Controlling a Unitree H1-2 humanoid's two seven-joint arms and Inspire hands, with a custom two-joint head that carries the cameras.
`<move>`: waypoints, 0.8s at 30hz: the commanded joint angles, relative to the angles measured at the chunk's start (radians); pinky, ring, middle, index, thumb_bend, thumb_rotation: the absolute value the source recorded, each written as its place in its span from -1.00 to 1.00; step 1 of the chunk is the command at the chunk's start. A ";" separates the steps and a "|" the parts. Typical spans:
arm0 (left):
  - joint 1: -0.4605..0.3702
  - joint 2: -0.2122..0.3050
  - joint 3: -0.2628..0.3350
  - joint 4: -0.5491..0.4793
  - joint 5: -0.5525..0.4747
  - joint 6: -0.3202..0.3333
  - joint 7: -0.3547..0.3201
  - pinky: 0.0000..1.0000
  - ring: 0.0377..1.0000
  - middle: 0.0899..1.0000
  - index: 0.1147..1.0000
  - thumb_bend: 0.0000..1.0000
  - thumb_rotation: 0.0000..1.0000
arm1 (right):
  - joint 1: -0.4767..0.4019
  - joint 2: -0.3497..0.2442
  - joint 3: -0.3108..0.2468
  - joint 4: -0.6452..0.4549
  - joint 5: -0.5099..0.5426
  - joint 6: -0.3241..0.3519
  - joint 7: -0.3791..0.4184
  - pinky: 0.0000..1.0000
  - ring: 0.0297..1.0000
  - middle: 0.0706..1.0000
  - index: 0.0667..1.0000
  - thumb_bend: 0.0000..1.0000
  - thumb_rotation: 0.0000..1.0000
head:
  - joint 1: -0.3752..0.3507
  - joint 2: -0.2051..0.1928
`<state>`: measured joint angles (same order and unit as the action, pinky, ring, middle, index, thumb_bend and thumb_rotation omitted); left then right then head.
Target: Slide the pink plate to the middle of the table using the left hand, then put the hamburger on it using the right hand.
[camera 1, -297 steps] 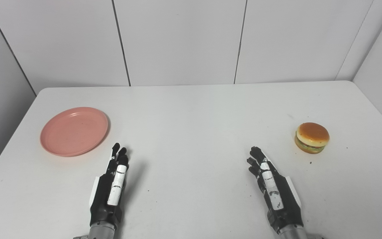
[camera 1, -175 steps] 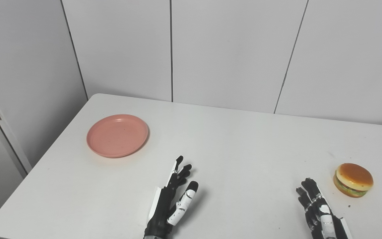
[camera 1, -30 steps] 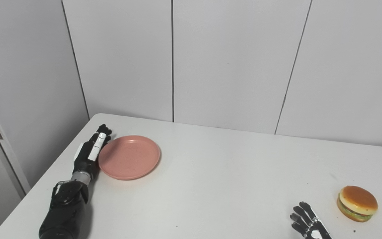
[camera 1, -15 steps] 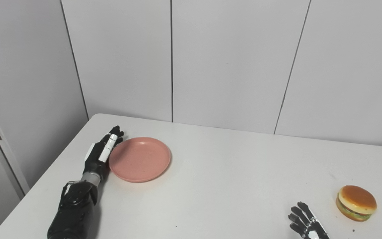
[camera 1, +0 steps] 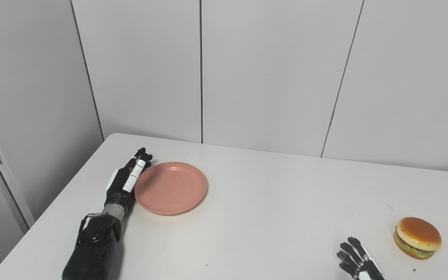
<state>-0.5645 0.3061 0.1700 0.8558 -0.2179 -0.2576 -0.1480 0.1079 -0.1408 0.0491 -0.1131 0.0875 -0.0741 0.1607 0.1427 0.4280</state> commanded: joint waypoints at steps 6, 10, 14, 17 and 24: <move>-0.040 -0.025 -0.024 -0.017 0.017 0.004 -0.013 0.75 0.73 0.71 0.71 0.67 0.54 | 0.042 0.002 0.027 0.045 -0.015 0.059 0.014 0.78 0.75 0.79 0.86 0.51 0.77 | -0.004 0.000; -0.046 -0.030 -0.031 -0.018 0.016 0.012 -0.014 0.74 0.74 0.71 0.70 0.67 0.53 | 0.043 0.004 0.029 0.042 -0.022 0.058 0.012 0.76 0.74 0.79 0.85 0.49 0.75 | -0.007 0.002; -0.052 -0.036 -0.036 -0.016 0.011 0.016 -0.018 0.78 0.80 0.74 0.72 0.71 0.51 | 0.043 0.004 0.032 0.042 -0.032 0.051 0.012 0.74 0.73 0.78 0.85 0.48 0.74 | -0.009 0.003; -0.052 -0.043 -0.039 -0.021 0.010 0.015 -0.022 0.81 0.80 0.75 0.72 0.70 0.52 | 0.044 0.002 0.035 0.040 -0.045 0.054 0.009 0.73 0.72 0.78 0.85 0.50 0.75 | -0.009 0.003; -0.050 -0.053 -0.055 -0.017 0.017 0.010 -0.031 0.80 0.80 0.76 0.74 0.72 0.56 | 0.042 0.002 0.044 0.037 -0.061 0.049 0.002 0.68 0.71 0.77 0.83 0.54 0.75 | -0.015 0.004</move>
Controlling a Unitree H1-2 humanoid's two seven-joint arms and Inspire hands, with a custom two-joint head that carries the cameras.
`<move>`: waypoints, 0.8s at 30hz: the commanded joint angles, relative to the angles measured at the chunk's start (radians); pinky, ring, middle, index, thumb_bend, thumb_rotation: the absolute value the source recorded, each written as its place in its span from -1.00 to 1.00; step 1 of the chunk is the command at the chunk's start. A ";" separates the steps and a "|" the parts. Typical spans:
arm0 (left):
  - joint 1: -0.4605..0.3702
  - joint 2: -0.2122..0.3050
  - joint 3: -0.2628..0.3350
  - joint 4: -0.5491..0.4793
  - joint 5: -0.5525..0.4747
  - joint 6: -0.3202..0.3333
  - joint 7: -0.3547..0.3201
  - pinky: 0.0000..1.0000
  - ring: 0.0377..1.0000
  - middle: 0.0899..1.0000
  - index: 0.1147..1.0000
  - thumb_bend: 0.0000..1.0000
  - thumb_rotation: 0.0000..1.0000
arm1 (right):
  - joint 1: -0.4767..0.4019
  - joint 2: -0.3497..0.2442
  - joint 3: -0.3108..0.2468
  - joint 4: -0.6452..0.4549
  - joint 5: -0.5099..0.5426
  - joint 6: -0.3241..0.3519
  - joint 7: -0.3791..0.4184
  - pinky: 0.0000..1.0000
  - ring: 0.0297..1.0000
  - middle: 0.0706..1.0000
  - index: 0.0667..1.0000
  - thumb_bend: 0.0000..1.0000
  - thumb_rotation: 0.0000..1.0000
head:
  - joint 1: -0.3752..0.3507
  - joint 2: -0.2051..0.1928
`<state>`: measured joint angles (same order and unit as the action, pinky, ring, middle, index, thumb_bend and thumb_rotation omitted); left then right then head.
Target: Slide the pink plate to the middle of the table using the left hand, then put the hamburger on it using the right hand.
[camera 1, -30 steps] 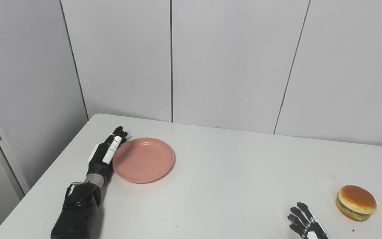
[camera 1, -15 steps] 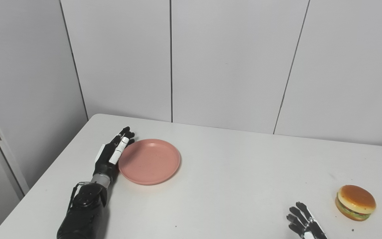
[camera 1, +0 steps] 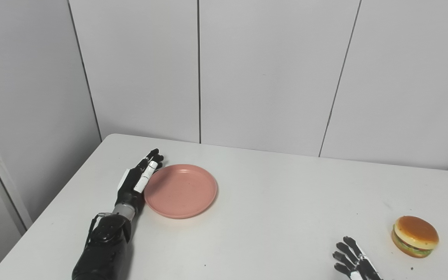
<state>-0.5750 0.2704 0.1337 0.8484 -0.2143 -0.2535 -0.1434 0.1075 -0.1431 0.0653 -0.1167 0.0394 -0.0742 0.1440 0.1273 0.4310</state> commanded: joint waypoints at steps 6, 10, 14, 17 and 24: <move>-0.028 -0.032 -0.028 -0.027 0.012 0.015 -0.032 0.82 0.80 0.76 0.75 0.76 0.57 | 0.046 0.003 0.036 0.031 -0.035 0.042 0.015 0.65 0.70 0.75 0.83 0.52 0.76 | -0.007 0.005; -0.017 -0.046 -0.039 -0.047 0.016 0.027 -0.034 0.84 0.80 0.76 0.74 0.78 0.57 | 0.047 0.001 0.041 0.031 -0.047 0.033 0.015 0.64 0.69 0.75 0.82 0.50 0.76 | -0.009 0.005; -0.020 -0.055 -0.053 -0.038 0.026 0.022 -0.035 0.82 0.80 0.76 0.74 0.79 0.60 | 0.046 -0.002 0.047 0.036 -0.065 0.016 0.013 0.62 0.69 0.75 0.81 0.49 0.77 | -0.012 0.006; -0.025 -0.060 -0.062 -0.030 0.028 0.011 -0.043 0.82 0.79 0.76 0.74 0.79 0.60 | 0.045 -0.002 0.050 0.040 -0.072 0.005 0.012 0.61 0.68 0.74 0.80 0.52 0.77 | -0.015 0.007; -0.036 -0.071 -0.071 -0.023 0.029 0.007 -0.055 0.84 0.79 0.74 0.71 0.77 0.58 | 0.044 -0.004 0.058 0.042 -0.098 -0.018 0.009 0.58 0.67 0.72 0.77 0.55 0.78 | -0.028 0.011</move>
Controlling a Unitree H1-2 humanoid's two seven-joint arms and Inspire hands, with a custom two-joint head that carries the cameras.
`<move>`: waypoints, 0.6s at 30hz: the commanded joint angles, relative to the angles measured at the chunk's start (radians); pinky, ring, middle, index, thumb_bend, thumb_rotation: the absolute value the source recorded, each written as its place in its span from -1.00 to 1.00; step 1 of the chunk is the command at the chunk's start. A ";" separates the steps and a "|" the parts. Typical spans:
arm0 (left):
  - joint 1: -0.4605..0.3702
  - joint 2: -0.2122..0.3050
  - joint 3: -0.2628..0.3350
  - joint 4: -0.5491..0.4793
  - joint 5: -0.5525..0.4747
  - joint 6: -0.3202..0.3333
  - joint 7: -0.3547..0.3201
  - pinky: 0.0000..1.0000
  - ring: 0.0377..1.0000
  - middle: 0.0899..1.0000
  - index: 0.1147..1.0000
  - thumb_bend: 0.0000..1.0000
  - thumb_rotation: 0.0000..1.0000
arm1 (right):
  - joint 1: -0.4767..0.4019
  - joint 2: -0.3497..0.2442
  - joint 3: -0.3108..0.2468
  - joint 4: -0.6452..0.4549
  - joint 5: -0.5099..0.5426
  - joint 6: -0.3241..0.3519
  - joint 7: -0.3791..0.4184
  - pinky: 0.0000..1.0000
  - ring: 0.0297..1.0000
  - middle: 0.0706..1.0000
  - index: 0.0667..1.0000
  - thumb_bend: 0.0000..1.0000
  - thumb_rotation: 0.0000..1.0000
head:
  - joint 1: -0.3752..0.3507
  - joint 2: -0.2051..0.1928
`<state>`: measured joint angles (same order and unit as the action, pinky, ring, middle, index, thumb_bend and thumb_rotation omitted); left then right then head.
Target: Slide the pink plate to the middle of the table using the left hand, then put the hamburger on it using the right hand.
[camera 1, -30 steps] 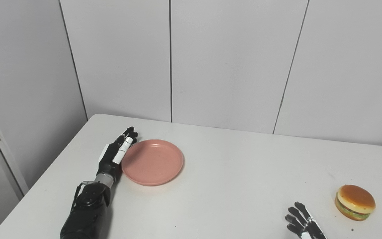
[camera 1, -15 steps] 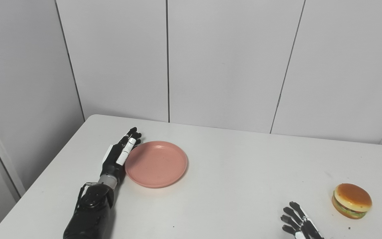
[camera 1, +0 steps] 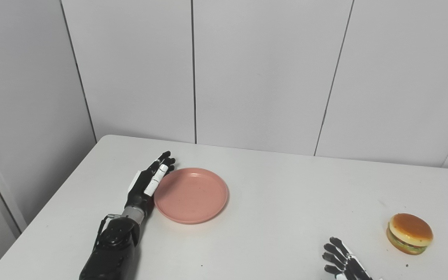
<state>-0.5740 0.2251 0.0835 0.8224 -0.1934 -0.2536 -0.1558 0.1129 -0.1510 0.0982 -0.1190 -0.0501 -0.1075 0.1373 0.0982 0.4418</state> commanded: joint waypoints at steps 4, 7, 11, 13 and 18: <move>-0.033 -0.032 -0.026 -0.017 0.008 0.023 -0.049 0.87 0.80 0.75 0.72 0.75 0.59 | 0.040 0.003 0.027 0.044 -0.012 0.011 0.017 0.57 0.67 0.72 0.77 0.56 0.77 | 0.000 0.002; -0.027 -0.035 -0.035 -0.036 0.014 0.036 -0.048 0.85 0.79 0.76 0.73 0.71 0.60 | 0.040 0.002 0.029 0.046 -0.017 0.004 0.017 0.56 0.66 0.72 0.78 0.56 0.78 | 0.000 0.002; -0.017 -0.039 -0.047 -0.071 0.017 0.062 -0.050 0.86 0.80 0.77 0.75 0.70 0.60 | 0.040 0.002 0.031 0.040 -0.022 0.010 0.015 0.55 0.66 0.72 0.77 0.56 0.78 | -0.003 0.006; -0.012 -0.042 -0.052 -0.086 0.021 0.071 -0.049 0.86 0.80 0.77 0.75 0.68 0.59 | 0.039 0.001 0.031 0.041 -0.023 0.009 0.016 0.55 0.66 0.72 0.77 0.57 0.78 | -0.003 0.006; -0.001 -0.045 -0.072 -0.099 0.047 0.067 -0.040 0.82 0.78 0.75 0.74 0.69 0.60 | 0.040 0.002 0.032 0.037 -0.020 0.008 0.017 0.55 0.67 0.72 0.76 0.54 0.77 | -0.005 0.011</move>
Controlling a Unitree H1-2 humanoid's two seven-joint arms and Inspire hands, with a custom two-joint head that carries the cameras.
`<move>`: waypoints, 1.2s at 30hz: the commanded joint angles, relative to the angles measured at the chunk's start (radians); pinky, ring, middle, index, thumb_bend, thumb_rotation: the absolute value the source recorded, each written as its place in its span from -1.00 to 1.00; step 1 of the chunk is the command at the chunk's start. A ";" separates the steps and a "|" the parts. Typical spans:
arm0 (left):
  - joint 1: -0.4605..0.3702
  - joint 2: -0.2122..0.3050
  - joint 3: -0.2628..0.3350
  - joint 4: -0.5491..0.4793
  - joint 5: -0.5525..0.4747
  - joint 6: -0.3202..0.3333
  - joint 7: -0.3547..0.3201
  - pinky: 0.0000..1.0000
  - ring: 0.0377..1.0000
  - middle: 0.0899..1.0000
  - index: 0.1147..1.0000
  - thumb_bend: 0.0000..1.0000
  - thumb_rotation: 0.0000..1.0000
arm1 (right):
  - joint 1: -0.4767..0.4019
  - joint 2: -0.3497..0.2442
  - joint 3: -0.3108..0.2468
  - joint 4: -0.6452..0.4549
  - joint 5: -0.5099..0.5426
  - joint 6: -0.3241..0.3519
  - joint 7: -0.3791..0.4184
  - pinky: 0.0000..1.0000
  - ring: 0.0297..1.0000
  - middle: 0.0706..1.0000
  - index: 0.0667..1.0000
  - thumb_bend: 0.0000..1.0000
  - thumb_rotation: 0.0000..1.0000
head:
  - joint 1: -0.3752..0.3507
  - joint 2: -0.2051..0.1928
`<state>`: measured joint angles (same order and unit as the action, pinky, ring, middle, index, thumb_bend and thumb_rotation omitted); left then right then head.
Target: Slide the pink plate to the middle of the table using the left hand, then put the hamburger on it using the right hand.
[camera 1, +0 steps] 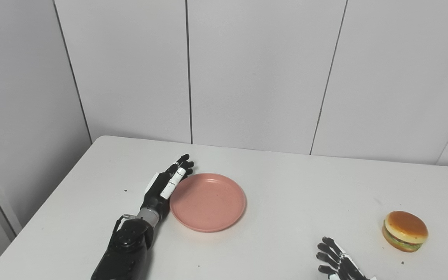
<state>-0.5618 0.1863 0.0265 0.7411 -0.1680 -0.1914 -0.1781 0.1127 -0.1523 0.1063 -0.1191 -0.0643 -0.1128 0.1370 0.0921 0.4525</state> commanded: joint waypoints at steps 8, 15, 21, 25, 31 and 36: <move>-0.010 -0.027 -0.022 -0.014 0.028 -0.002 -0.026 0.84 0.79 0.74 0.75 0.70 0.57 | 0.042 0.003 0.028 0.031 -0.011 0.017 0.017 0.56 0.66 0.71 0.76 0.52 0.77 | -0.003 0.005; -0.015 -0.054 -0.027 0.004 0.025 -0.016 -0.034 0.89 0.80 0.74 0.75 0.76 0.55 | 0.042 0.004 0.029 0.030 -0.015 0.013 0.017 0.56 0.66 0.71 0.76 0.49 0.76 | -0.010 0.009; -0.012 -0.078 -0.025 -0.004 0.017 -0.007 -0.037 0.92 0.80 0.75 0.75 0.69 0.53 | 0.042 0.004 0.034 0.026 -0.023 0.015 0.018 0.56 0.66 0.71 0.75 0.50 0.76 | -0.022 0.015; -0.006 -0.087 -0.032 -0.013 0.020 0.000 -0.040 0.88 0.80 0.76 0.76 0.65 0.53 | 0.045 0.007 0.039 0.019 -0.027 0.015 0.017 0.55 0.65 0.71 0.75 0.50 0.75 | -0.034 0.020; 0.001 -0.099 -0.039 -0.013 0.026 -0.001 -0.041 0.88 0.81 0.76 0.77 0.63 0.54 | 0.047 0.005 0.049 0.013 -0.048 0.016 0.011 0.52 0.65 0.71 0.74 0.50 0.77 | -0.040 0.022; 0.004 -0.111 -0.047 -0.017 0.031 0.001 -0.038 0.85 0.79 0.74 0.77 0.61 0.57 | 0.046 0.001 0.059 0.014 -0.060 0.006 0.002 0.51 0.65 0.71 0.74 0.49 0.77 | -0.043 0.024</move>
<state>-0.5533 0.1188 0.0118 0.7340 -0.1498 -0.2108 -0.1785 0.1230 -0.1526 0.1345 -0.1323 -0.1105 -0.1136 0.1103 0.0476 0.4755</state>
